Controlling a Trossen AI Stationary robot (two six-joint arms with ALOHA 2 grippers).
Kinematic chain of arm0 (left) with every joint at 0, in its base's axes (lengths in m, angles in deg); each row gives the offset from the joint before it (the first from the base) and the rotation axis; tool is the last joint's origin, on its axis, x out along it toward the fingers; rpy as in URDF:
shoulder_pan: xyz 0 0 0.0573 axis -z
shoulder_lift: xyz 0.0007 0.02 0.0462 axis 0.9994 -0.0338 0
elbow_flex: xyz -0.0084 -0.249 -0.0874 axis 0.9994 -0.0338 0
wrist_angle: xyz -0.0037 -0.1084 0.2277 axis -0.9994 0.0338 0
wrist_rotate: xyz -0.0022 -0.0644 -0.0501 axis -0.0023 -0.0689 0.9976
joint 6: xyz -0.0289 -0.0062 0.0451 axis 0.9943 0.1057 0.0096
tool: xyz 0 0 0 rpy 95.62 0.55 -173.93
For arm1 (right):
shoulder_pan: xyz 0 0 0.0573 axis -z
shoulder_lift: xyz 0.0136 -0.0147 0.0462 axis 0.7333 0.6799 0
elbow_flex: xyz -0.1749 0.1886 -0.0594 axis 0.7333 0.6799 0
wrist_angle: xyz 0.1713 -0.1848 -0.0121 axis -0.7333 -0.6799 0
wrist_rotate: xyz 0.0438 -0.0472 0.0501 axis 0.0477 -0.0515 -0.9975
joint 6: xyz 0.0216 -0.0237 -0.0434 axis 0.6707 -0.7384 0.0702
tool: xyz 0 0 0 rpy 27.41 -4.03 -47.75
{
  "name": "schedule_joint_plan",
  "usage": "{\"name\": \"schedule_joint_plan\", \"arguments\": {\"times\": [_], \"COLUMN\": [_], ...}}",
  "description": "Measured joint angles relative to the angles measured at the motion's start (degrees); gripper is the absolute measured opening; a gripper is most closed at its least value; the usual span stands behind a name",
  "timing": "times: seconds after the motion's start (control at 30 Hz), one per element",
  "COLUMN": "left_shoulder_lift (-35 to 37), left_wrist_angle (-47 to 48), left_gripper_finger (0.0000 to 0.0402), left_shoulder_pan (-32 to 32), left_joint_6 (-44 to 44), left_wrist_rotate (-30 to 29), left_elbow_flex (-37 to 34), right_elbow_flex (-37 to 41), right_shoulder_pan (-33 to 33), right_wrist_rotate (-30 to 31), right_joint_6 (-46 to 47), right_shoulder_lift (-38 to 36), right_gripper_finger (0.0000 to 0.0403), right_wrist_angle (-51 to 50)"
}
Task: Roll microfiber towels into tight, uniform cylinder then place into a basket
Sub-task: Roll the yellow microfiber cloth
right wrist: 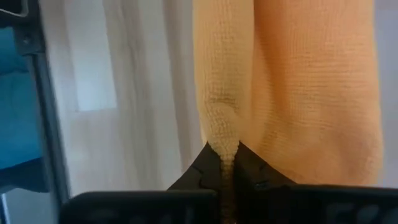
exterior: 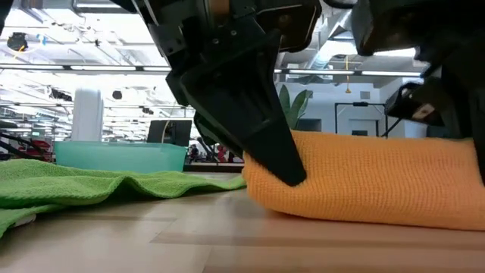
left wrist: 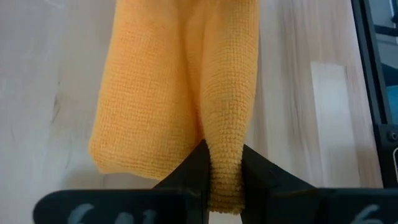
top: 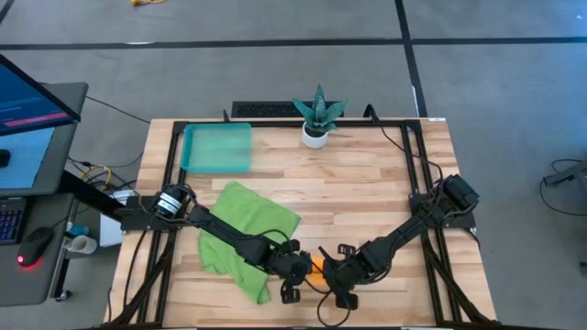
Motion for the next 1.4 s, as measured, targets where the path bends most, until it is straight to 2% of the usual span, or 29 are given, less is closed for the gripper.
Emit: {"name": "schedule_joint_plan", "arguments": {"times": [0.27,0.43,0.53,0.73,0.97,1.27,1.4], "left_shoulder_lift": [0.0,0.1,0.1,0.0,0.0,0.0,0.1], "left_wrist_angle": [-0.2,0.2,0.4,1.4,2.4,7.3,7.1], "left_gripper_finger": [0.0038,0.0038,0.0038,0.0039,0.0068,0.0156,0.0176], "left_shoulder_pan": [-0.1,-1.5,-2.2,-2.9,-2.9,-3.1,-2.9], "left_joint_6": [0.0,1.3,1.5,1.7,0.9,-0.7,-3.3], "left_wrist_rotate": [-0.2,0.6,2.2,2.6,1.1,0.3,0.0], "left_elbow_flex": [0.0,0.0,-0.1,-0.1,-0.1,-0.2,-0.1], "right_elbow_flex": [7.3,16.1,20.3,23.0,23.0,23.0,23.0], "right_shoulder_pan": [-0.1,0.7,1.4,2.8,3.0,2.8,2.8], "right_wrist_rotate": [0.2,0.0,-1.6,-4.6,-5.1,-6.8,-6.3], "right_joint_6": [-0.3,6.2,8.7,13.1,17.3,20.7,20.2], "right_shoulder_lift": [-4.3,-10.2,-10.5,-7.4,-6.9,-7.0,-7.0], "right_gripper_finger": [0.0028,0.0023,0.0025,0.0024,0.0025,0.0025,0.0024], "right_wrist_angle": [8.6,19.9,28.7,35.9,36.0,32.0,32.2]}}
